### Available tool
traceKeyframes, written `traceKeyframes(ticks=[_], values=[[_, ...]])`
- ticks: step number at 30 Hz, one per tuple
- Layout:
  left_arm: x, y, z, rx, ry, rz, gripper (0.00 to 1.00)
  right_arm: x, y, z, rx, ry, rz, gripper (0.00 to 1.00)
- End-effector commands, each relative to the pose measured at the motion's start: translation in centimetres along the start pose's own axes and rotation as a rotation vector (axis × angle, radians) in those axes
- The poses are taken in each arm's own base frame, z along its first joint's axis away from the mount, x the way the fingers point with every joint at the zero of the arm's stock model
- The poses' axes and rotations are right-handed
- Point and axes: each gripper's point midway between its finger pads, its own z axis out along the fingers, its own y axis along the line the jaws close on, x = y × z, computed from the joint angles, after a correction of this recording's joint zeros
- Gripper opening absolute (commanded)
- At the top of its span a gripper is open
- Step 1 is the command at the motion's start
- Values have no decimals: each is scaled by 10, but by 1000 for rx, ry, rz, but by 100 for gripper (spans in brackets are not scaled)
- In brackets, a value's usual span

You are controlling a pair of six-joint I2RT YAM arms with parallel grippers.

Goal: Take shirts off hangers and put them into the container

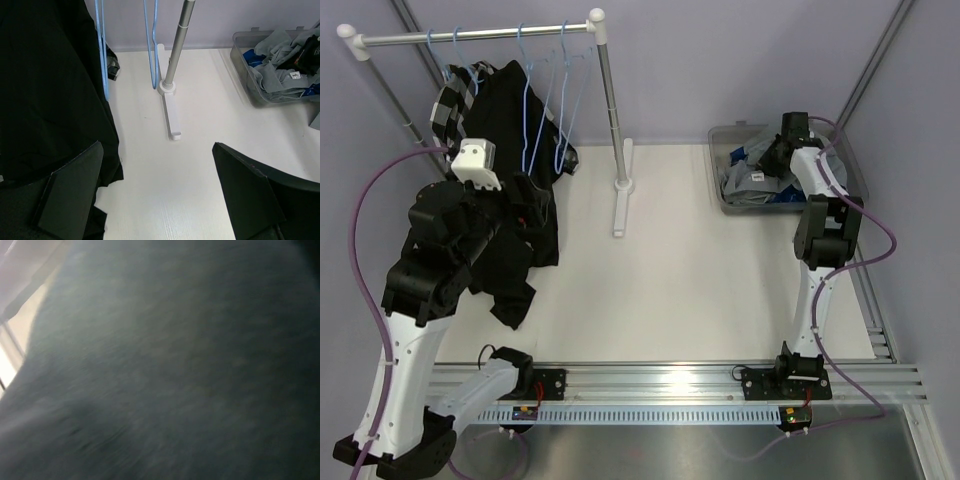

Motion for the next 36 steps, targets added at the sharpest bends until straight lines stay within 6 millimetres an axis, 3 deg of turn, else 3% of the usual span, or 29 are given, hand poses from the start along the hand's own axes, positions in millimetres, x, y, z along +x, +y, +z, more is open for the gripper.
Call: traceKeyframes(ticks=[1,2,3,4,8,9,10,11,12,13,15,17,19,20,21,22,25,26,29,32,36], values=[[-1,-5,-7,28,-13,-12,97,-14,-33,-7,153,-23,147,1],[-1,-4,-8,28,-12,-12,97,-14,-30,-7,123,-13,161,4],[0,-4,-8,28,-10,-10,97,-18,-28,-9,103,-23,165,16],[0,-4,-10,25,-14,-10,97,-19,-27,-11,94,-23,149,21],[-2,-5,-14,32,-19,-6,97,-47,2,-51,-31,-107,66,40],[-2,-6,-14,39,-19,-6,97,-64,16,-80,-89,-182,44,47],[-4,-6,-15,41,-25,-3,97,-72,22,-96,-113,-219,4,63],[-5,-7,-15,45,-26,-3,97,-80,28,-113,-134,-253,-19,69],[-5,-8,-16,49,-27,-1,97,-91,38,-144,-168,-305,-40,74],[-5,-8,-16,51,-26,0,97,-96,40,-159,-176,-329,-81,80],[-6,-8,-14,52,-23,3,97,-102,43,-196,-178,-377,-111,85],[-6,-13,-14,79,-18,7,97,-102,30,-222,-128,-417,-121,88],[-7,-15,-15,89,-21,9,97,-100,10,-234,-60,-446,-93,89],[-7,-15,-15,92,-21,10,98,-92,-12,-239,13,-458,-71,89],[-7,-17,-15,100,-21,10,98,-88,-27,-241,56,-462,-47,89],[-7,-17,-16,104,-20,10,98,-77,-58,-241,137,-464,8,91],[-3,-23,-15,130,-7,-9,98,-60,-104,-236,236,-447,91,92],[-2,-24,-16,140,-4,-12,98,-44,-119,-227,258,-418,100,94],[5,-28,-16,161,13,-26,98,-25,-136,-209,250,-366,117,99],[7,-29,-17,165,15,-26,98,-3,-148,-177,251,-296,83,99],[10,-29,-18,168,17,-26,98,12,-165,-148,298,-250,85,99]])
